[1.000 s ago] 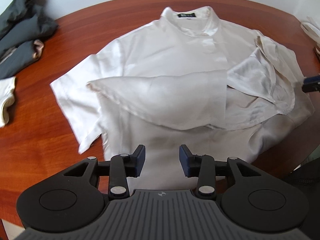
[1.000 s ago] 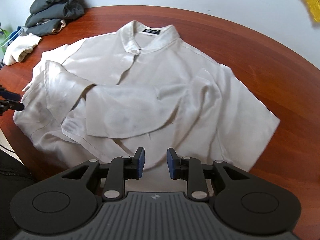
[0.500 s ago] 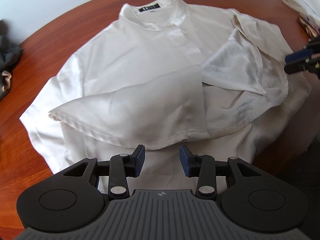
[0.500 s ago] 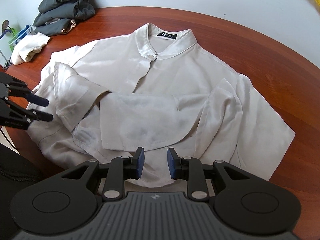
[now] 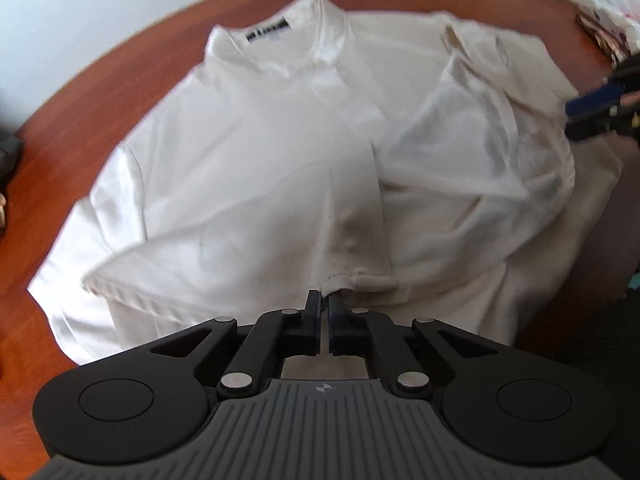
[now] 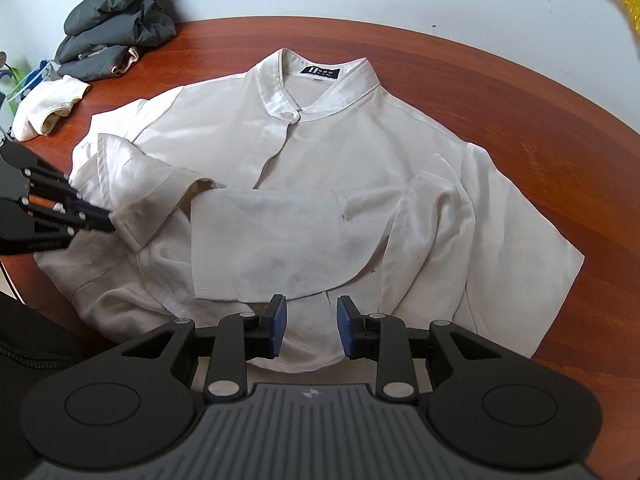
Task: Fold clothes
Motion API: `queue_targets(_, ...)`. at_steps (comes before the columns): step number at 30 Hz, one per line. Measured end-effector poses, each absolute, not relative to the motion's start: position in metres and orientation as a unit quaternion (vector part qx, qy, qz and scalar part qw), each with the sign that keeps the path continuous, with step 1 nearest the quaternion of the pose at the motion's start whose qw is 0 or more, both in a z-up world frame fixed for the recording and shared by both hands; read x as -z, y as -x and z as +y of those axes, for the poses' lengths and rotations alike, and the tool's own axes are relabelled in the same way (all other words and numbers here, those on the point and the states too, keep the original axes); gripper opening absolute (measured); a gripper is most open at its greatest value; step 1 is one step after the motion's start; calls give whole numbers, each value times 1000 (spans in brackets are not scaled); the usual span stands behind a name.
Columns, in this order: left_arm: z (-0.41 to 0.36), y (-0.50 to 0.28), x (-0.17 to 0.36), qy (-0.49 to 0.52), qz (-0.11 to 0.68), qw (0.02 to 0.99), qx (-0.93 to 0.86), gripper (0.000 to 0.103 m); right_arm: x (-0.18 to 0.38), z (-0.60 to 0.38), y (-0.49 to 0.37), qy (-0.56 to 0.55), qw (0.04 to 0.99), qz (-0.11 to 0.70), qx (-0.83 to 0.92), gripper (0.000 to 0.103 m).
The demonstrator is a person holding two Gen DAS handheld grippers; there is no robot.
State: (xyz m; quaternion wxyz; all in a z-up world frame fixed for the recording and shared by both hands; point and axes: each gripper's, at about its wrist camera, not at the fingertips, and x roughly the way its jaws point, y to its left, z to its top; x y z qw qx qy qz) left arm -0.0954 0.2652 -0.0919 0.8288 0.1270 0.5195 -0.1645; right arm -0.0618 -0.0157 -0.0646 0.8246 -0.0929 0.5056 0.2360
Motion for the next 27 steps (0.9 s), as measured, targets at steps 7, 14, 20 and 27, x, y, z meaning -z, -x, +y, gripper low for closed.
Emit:
queue_targets(7,263,66,69,-120,494,846,162,3,66,-18,62,86,827,506,-230,33)
queue_targets(14,258,34,60,-125,474,859,147,3,67,-18,60,76,829,506,-224,33)
queue_targets(20,254,8,61,-133,469,863,134,4,68,-17,57,72,831,505,-221,33)
queue_targets(27,267,-16,69,-111,486,861,103,8,68,-16,51,69,835,502,-217,33)
